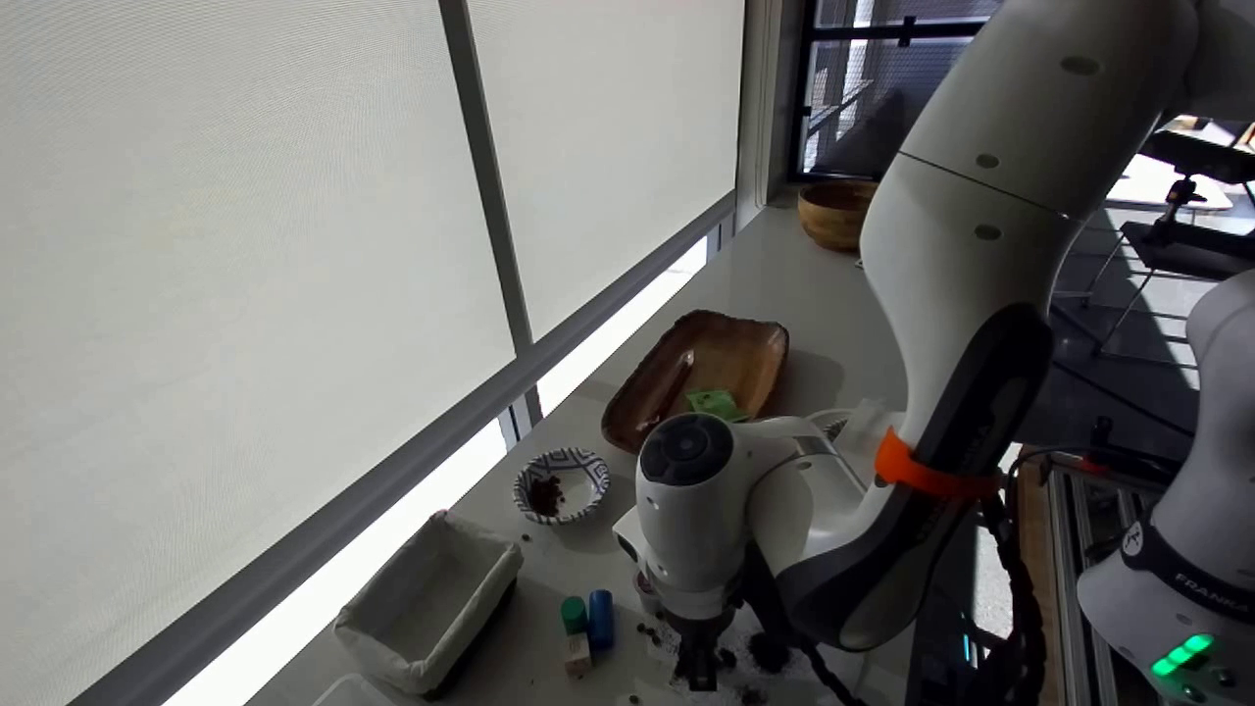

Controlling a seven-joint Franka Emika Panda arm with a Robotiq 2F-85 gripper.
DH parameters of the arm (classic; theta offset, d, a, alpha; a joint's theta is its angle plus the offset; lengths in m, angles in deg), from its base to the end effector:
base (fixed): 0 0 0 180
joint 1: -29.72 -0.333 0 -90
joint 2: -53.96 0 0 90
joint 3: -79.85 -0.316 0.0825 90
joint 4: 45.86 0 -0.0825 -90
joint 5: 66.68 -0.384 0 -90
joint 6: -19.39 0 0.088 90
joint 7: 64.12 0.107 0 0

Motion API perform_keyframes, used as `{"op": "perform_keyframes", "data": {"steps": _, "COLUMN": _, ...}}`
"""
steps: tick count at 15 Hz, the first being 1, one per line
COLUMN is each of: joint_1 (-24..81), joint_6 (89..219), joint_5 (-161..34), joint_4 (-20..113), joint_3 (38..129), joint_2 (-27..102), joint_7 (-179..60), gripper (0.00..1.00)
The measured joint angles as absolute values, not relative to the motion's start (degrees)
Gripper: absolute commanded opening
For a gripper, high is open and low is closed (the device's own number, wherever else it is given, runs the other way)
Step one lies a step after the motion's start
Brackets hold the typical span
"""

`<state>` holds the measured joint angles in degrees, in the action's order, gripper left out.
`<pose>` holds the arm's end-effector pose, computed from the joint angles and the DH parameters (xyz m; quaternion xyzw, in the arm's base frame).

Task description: Put some of the objects on the serviette in the white cup

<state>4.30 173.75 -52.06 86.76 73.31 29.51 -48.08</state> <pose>0.4299 0.2818 0.1554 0.9682 0.2478 -0.0062 0.0345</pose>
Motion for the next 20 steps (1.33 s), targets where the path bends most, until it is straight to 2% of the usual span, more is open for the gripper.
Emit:
{"op": "perform_keyframes", "data": {"steps": 5, "joint_1": 2.2, "joint_6": 173.7, "joint_5": -49.5, "joint_4": 86.8, "joint_3": 75.0, "joint_2": 31.0, "joint_7": -44.5, "gripper": 0.05}}
{"op": "perform_keyframes", "data": {"steps": 6, "joint_1": 2.2, "joint_6": 173.7, "joint_5": -49.4, "joint_4": 86.8, "joint_3": 75.1, "joint_2": 31.1, "joint_7": -44.1, "gripper": 0.10}}
{"op": "perform_keyframes", "data": {"steps": 7, "joint_1": 2.2, "joint_6": 173.7, "joint_5": -49.4, "joint_4": 86.8, "joint_3": 75.2, "joint_2": 31.1, "joint_7": -44.1, "gripper": 0.32}}
{"op": "perform_keyframes", "data": {"steps": 9, "joint_1": 2.3, "joint_6": 173.7, "joint_5": -49.4, "joint_4": 86.8, "joint_3": 75.3, "joint_2": 31.0, "joint_7": -44.1, "gripper": 0.36}}
{"op": "perform_keyframes", "data": {"steps": 12, "joint_1": 2.4, "joint_6": 173.7, "joint_5": -49.4, "joint_4": 86.8, "joint_3": 75.5, "joint_2": 30.4, "joint_7": -44.1, "gripper": 0.57}}
{"op": "perform_keyframes", "data": {"steps": 14, "joint_1": 2.5, "joint_6": 173.7, "joint_5": -49.4, "joint_4": 86.9, "joint_3": 75.5, "joint_2": 30.0, "joint_7": -44.1, "gripper": 0.54}}
{"op": "perform_keyframes", "data": {"steps": 17, "joint_1": 2.5, "joint_6": 173.7, "joint_5": -49.4, "joint_4": 86.9, "joint_3": 75.5, "joint_2": 29.4, "joint_7": -44.1, "gripper": 0.42}}
{"op": "perform_keyframes", "data": {"steps": 18, "joint_1": 2.5, "joint_6": 173.7, "joint_5": -49.4, "joint_4": 86.9, "joint_3": 75.5, "joint_2": 29.3, "joint_7": -44.1, "gripper": 0.35}}
{"op": "perform_keyframes", "data": {"steps": 20, "joint_1": 2.5, "joint_6": 173.7, "joint_5": -49.5, "joint_4": 86.9, "joint_3": 75.5, "joint_2": 29.1, "joint_7": -44.1, "gripper": 0.33}}
